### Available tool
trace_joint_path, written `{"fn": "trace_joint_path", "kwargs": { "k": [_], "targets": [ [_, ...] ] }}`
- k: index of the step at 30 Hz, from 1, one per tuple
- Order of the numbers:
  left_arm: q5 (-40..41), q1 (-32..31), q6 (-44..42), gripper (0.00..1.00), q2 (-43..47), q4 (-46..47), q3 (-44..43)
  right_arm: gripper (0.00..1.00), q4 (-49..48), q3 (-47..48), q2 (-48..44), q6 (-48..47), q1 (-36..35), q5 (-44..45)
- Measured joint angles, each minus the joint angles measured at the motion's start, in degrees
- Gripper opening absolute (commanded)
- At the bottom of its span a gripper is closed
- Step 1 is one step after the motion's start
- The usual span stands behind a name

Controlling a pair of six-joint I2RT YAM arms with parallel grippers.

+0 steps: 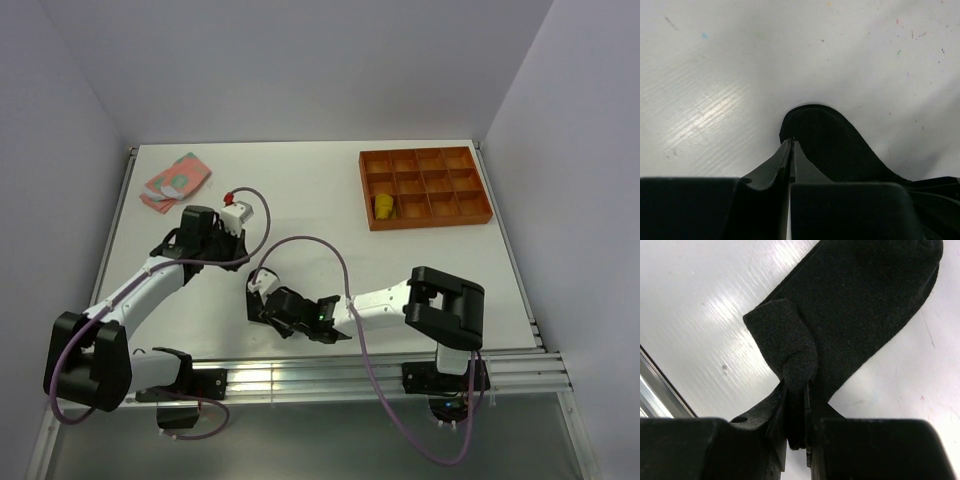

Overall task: Roll the socks
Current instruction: Roll the sock at the center of the board.

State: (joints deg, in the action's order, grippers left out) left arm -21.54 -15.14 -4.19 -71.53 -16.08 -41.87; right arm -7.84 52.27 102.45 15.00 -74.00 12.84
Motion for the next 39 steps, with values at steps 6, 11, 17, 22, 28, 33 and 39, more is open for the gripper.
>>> {"fn": "trace_joint_path", "kwargs": {
  "k": [6, 11, 17, 22, 28, 33, 39],
  "targets": [
    [-0.2, -1.4, 1.0, 0.03, -1.9, 2.7, 0.7, 0.01, 1.0, -4.5, -4.2, 1.7, 0.3, 1.3],
    [-0.6, -1.4, 0.7, 0.06, -3.0, 2.9, 0.5, 0.01, 2.0, -5.6, -5.6, 3.6, 0.4, 1.5],
    [-1.9, -1.4, -1.3, 0.18, -6.1, 1.9, -3.7, 0.01, 6.0, 0.5, -2.1, 2.4, 1.6, -1.2],
    [-3.5, -1.3, -4.8, 0.21, -6.8, -0.2, -5.0, 0.00, 9.9, 7.4, 1.7, 0.5, 6.7, -7.9],
    [-7.0, 1.2, -8.5, 0.22, -7.2, -3.1, -5.4, 0.00, 11.9, 11.7, 4.7, 1.0, 13.2, -16.4],
    [-8.1, 5.8, -10.4, 0.22, -7.1, -5.5, -6.3, 0.00, 15.4, 16.3, 7.1, 3.9, 13.8, -18.8],
    [-12.2, 9.4, -18.2, 0.23, -7.0, -10.0, -8.1, 0.00, 17.2, 17.4, 7.1, 6.3, 13.8, -20.8]
  ]
}}
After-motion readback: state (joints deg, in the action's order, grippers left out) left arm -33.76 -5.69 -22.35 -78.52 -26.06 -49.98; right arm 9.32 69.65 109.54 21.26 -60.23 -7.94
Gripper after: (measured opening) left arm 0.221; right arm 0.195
